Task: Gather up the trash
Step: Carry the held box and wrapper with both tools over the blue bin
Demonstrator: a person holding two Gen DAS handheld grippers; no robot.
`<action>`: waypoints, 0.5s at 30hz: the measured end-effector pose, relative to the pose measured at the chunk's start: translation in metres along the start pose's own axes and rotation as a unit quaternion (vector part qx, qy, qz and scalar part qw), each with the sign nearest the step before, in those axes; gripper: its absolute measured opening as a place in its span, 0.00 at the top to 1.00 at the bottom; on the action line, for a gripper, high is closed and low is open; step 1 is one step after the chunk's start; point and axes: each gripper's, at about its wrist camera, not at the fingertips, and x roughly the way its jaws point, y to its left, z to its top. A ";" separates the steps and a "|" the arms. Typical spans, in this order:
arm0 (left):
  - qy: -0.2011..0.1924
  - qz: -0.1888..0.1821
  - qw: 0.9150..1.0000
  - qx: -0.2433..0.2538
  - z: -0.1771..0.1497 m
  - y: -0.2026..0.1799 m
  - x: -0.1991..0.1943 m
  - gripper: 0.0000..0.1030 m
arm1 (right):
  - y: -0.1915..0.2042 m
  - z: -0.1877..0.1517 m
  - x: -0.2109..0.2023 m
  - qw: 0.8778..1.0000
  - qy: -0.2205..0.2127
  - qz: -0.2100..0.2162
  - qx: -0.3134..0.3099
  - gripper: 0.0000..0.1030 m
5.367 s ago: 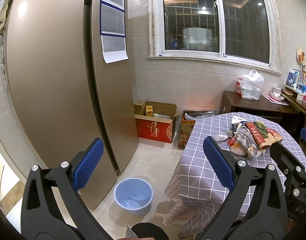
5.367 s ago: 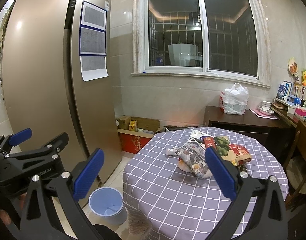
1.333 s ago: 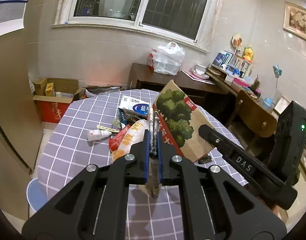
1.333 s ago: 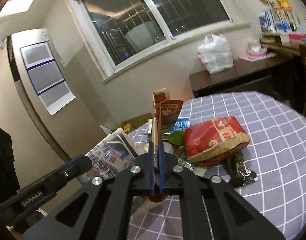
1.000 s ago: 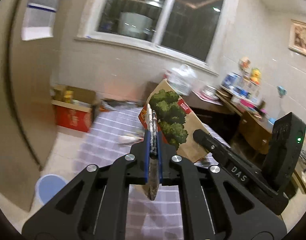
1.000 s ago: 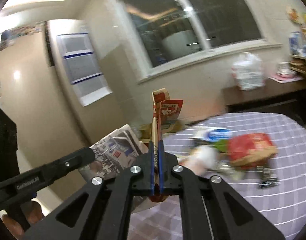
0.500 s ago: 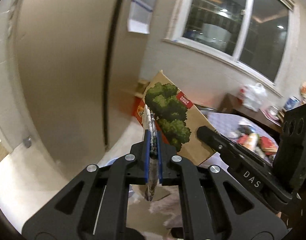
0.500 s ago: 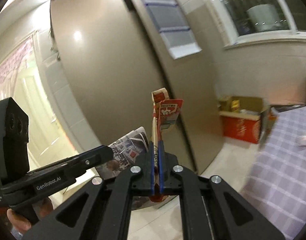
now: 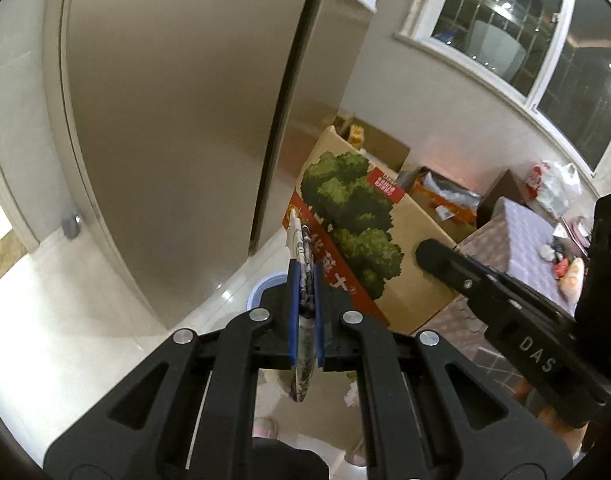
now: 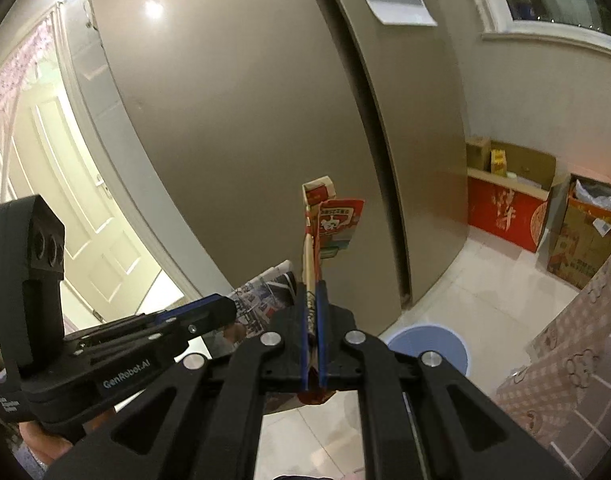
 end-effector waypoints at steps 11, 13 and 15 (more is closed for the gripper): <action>0.038 0.003 0.999 -0.014 -0.010 0.021 0.041 0.94 | -0.016 -0.011 0.038 0.999 0.037 -0.012 0.011 0.96; 0.042 0.001 0.999 -0.015 -0.010 0.020 0.048 0.94 | -0.021 -0.013 0.041 0.999 0.041 -0.016 0.014 0.96; 0.046 -0.002 0.999 -0.014 -0.010 0.020 0.053 0.94 | -0.025 -0.015 0.043 0.999 0.044 -0.018 0.017 0.96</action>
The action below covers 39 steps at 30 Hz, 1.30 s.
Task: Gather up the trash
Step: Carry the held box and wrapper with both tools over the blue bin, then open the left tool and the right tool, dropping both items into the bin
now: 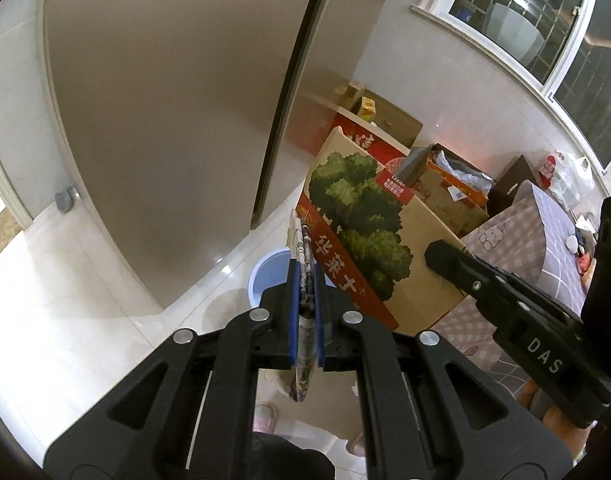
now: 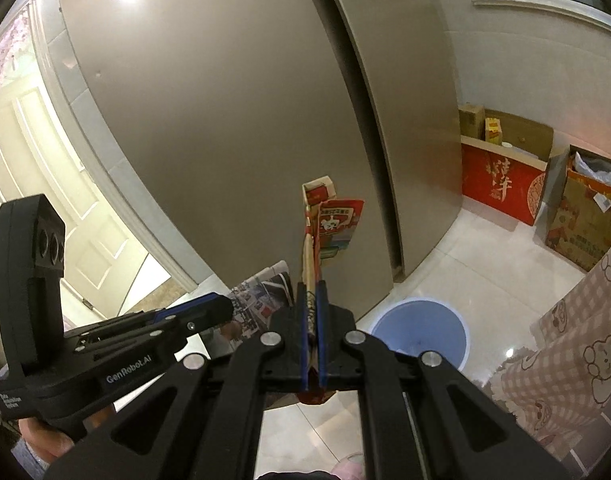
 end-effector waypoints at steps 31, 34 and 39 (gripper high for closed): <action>0.040 -0.041 0.998 -0.003 0.046 -0.019 0.122 0.74 | -0.104 -0.010 0.026 0.994 0.006 -0.097 0.055 0.96; 0.031 -0.015 0.999 -0.009 0.048 -0.019 0.124 0.30 | -0.106 -0.010 0.030 0.993 0.010 -0.102 0.054 0.96; 0.037 -0.005 0.999 -0.015 0.039 -0.012 0.117 0.29 | -0.103 -0.012 0.039 0.993 0.017 -0.102 0.052 0.96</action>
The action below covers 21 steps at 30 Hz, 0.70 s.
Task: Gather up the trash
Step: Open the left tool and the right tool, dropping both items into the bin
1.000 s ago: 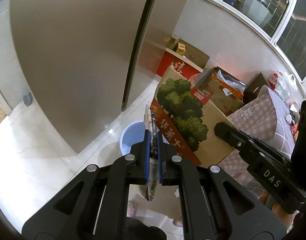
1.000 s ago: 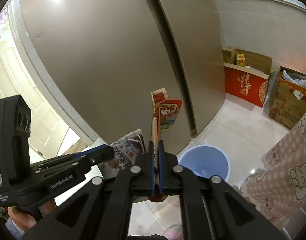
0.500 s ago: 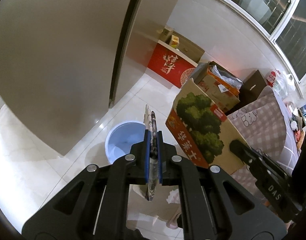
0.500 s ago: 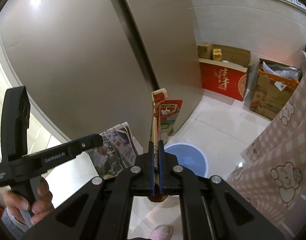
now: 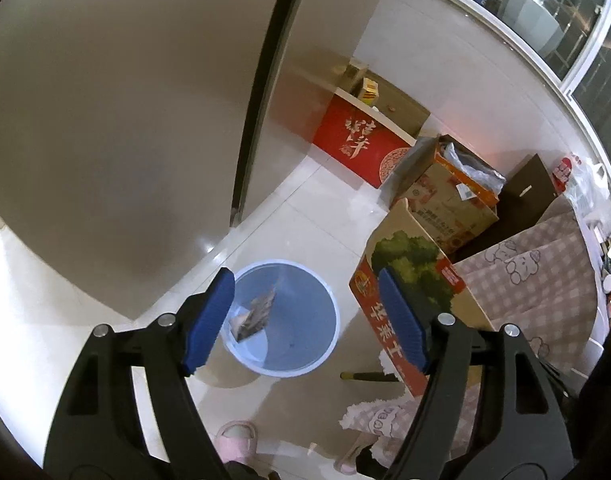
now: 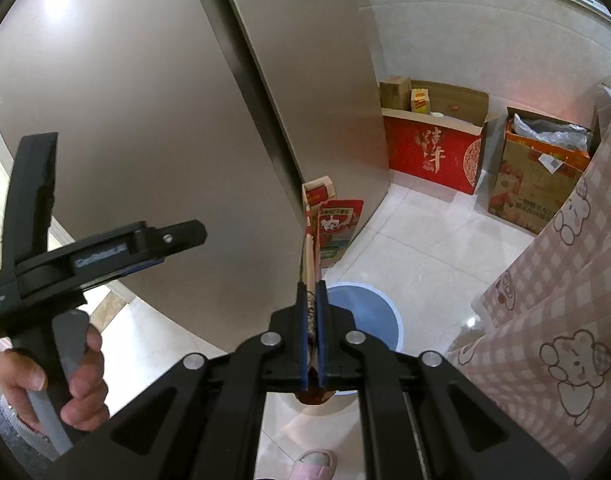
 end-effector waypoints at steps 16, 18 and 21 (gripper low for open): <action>-0.020 0.028 0.999 0.003 -0.006 0.002 -0.023 0.29 | 0.011 0.017 0.013 0.999 -0.040 -0.014 -0.014 0.51; -0.024 0.031 0.999 0.007 -0.006 0.001 -0.030 0.29 | 0.011 0.016 0.007 0.999 -0.047 -0.012 -0.011 0.49; -0.032 0.037 0.999 0.016 -0.008 -0.005 -0.042 0.29 | 0.013 0.015 -0.007 0.999 -0.048 -0.014 -0.012 0.49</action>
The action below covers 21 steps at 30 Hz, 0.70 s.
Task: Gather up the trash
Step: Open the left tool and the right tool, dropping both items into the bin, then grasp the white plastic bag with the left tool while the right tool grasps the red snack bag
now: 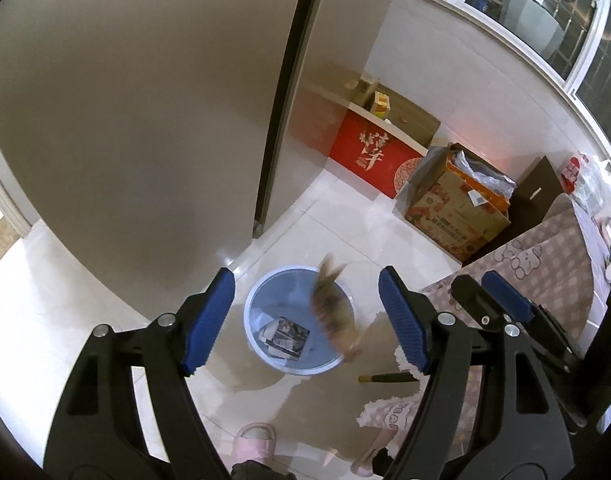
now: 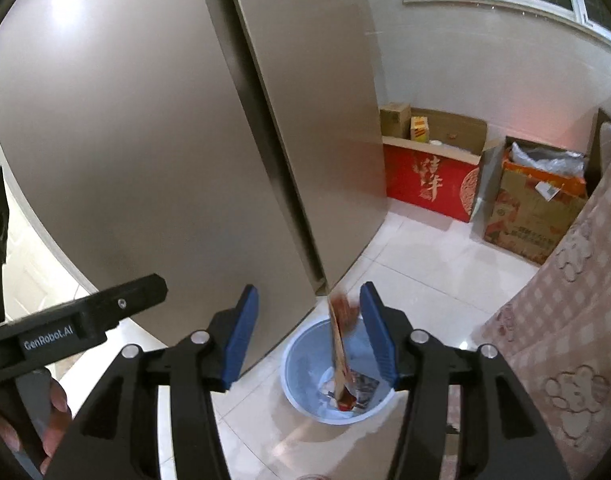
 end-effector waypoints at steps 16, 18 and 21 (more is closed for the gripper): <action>-0.061 -0.027 0.996 0.067 -0.016 -0.086 -0.117 0.27 | -0.016 0.001 -0.166 0.997 -0.071 -0.027 0.009 0.38; -0.067 -0.041 0.994 0.083 -0.021 -0.106 -0.130 0.24 | -0.029 -0.002 -0.193 0.996 -0.084 -0.036 0.020 0.37; -0.071 -0.067 0.989 0.114 -0.032 -0.148 -0.147 0.23 | -0.057 -0.009 -0.233 0.992 -0.104 -0.057 0.039 0.35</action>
